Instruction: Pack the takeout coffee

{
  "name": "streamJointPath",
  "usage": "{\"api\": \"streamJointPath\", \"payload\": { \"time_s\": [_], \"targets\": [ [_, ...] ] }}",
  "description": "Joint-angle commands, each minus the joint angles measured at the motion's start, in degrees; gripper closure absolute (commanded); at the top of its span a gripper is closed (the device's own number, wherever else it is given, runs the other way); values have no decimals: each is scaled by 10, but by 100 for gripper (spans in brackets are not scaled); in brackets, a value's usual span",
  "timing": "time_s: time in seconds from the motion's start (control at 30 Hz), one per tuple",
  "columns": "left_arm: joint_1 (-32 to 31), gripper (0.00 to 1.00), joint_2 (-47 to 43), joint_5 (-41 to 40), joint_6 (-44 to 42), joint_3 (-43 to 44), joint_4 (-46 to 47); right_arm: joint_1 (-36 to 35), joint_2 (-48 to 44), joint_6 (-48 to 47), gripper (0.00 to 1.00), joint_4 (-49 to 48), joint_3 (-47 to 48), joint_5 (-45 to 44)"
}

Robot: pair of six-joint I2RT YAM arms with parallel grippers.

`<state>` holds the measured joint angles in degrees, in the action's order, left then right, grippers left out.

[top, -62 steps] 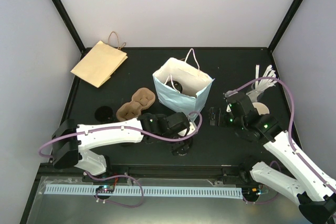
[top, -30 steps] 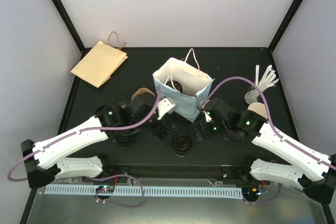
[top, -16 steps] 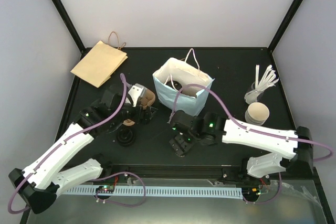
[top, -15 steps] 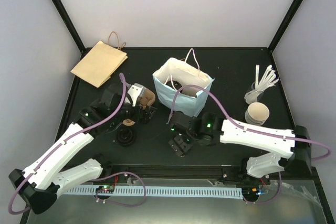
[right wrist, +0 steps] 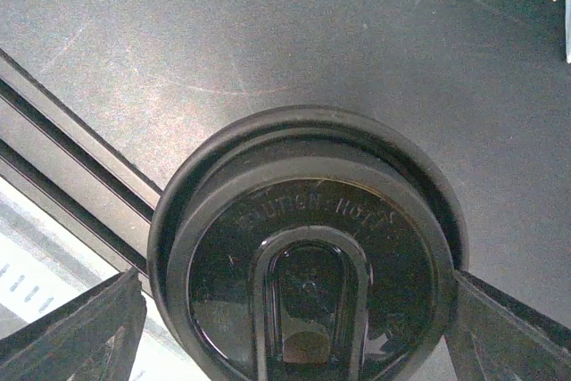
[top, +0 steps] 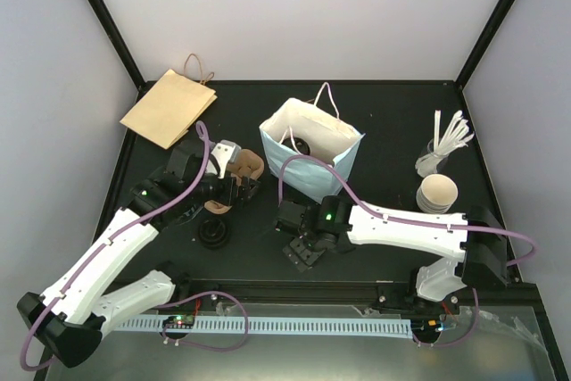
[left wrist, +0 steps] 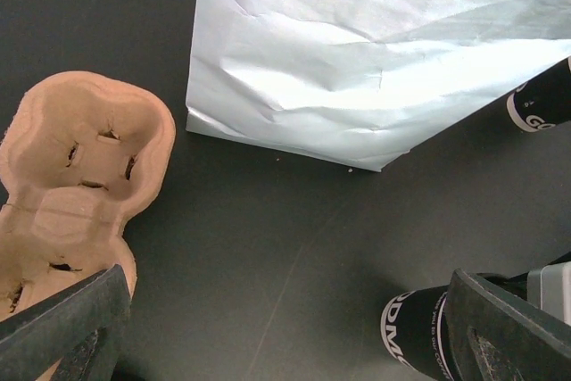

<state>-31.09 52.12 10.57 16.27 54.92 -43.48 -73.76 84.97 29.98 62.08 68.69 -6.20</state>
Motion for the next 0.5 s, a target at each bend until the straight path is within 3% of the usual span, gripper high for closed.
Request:
{"api": "streamJointPath", "payload": {
  "time_s": [0.0, 0.47],
  "targets": [
    [7, 1, -3, 13, -10, 4, -10, -4, 5, 5, 9, 8, 20, -9],
    [17, 1, -10, 5, -17, 7, -22, -4, 28, 8, 19, 21, 30, -23]
  ]
}}
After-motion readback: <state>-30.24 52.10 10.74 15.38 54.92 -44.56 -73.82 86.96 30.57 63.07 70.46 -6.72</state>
